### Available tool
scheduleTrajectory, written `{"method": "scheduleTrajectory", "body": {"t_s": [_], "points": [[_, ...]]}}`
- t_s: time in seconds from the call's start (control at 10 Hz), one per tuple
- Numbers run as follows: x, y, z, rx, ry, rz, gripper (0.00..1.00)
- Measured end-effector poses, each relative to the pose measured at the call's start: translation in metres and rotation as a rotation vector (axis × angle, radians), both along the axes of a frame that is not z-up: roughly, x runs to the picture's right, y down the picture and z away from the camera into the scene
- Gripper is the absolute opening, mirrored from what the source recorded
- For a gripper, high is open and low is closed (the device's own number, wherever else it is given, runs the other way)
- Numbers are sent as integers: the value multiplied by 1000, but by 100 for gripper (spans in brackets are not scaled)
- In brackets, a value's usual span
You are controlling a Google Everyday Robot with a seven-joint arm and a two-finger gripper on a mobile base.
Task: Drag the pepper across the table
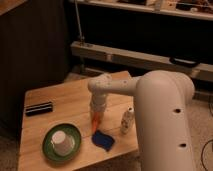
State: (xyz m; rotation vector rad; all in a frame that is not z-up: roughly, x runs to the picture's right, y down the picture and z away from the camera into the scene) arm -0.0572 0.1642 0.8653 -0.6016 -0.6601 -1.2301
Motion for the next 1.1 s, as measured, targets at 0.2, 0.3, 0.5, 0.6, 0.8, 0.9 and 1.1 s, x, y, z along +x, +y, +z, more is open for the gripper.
{"method": "scheduleTrajectory", "body": {"t_s": [0.2,0.3,0.5,0.6,0.8,0.9,1.1], "points": [[-2,4,-5,0,-5,-7,35],[-3,7,-7,-2,-7,-8,35],[-5,10,-11,-4,-13,-11,35],[-6,11,-13,-5,-16,-12,35],[-8,12,-17,-5,-24,-16,35],[-9,12,-18,-4,-26,-17,35],[-11,13,-21,-6,-36,-21,35]]}}
